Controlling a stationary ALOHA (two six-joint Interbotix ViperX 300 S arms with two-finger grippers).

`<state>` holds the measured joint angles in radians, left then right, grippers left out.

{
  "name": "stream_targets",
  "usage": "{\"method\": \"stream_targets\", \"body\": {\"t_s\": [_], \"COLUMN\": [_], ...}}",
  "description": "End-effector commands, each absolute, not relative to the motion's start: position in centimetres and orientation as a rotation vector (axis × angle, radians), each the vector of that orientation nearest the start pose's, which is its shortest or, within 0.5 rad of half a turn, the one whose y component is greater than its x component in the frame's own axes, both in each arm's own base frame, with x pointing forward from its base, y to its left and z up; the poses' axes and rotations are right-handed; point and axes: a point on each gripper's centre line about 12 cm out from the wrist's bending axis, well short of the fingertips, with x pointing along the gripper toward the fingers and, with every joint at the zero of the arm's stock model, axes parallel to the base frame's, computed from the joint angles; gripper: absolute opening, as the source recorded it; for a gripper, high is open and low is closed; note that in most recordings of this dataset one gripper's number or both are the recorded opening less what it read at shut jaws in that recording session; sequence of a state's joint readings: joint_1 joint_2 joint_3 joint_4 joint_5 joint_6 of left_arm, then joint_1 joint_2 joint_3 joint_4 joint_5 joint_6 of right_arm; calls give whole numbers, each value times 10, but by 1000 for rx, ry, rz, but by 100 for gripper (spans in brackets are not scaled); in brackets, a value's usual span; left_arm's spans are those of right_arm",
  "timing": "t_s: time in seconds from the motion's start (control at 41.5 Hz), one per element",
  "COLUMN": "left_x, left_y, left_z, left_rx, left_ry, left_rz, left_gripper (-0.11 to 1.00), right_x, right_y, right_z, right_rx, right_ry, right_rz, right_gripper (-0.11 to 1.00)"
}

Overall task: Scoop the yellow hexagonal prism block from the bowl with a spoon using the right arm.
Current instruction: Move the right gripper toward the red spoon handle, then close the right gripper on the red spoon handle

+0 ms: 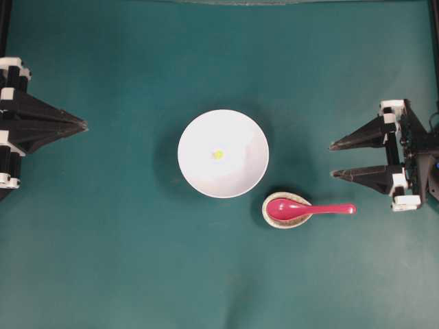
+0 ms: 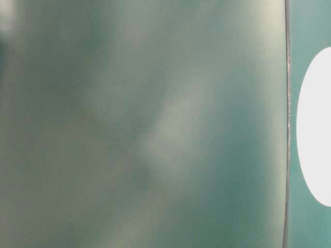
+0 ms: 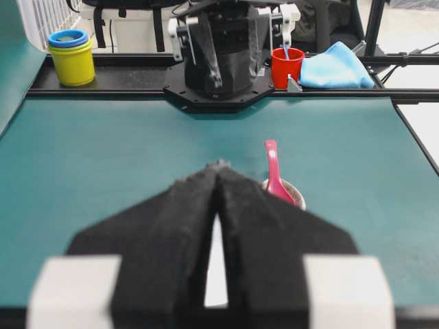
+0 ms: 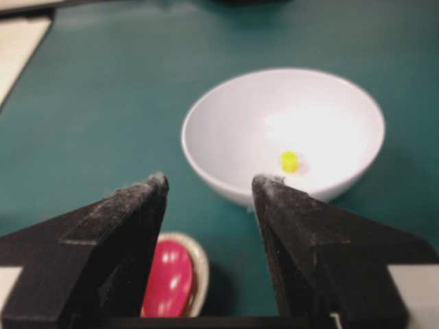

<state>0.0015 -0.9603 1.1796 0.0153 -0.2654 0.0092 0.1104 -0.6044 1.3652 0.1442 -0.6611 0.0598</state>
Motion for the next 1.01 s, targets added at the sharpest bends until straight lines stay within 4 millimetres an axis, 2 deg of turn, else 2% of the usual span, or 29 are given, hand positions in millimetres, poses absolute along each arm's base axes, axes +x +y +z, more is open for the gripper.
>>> {"method": "stream_targets", "body": {"t_s": [0.0, 0.144, 0.313, 0.554, 0.987], "left_x": [202, 202, 202, 202, 202], "left_y": [0, 0, 0, 0, 0], "left_z": [298, 297, 298, 297, 298], "left_rx": [26, 26, 26, 29, 26], "left_ry": [-71, -69, -71, -69, -72], "left_rz": [-2, -2, -2, -1, -1], "left_gripper": [0, 0, 0, 0, 0], "right_x": [213, 206, 200, 205, 215], "right_y": [16, 21, 29, 45, 60], "right_z": [183, 164, 152, 133, 105], "right_rx": [180, 203, 214, 188, 189], "right_ry": [92, 92, 69, 111, 170], "right_rz": [14, 3, 7, 28, 25], "right_gripper": [58, 57, 58, 58, 58]}}
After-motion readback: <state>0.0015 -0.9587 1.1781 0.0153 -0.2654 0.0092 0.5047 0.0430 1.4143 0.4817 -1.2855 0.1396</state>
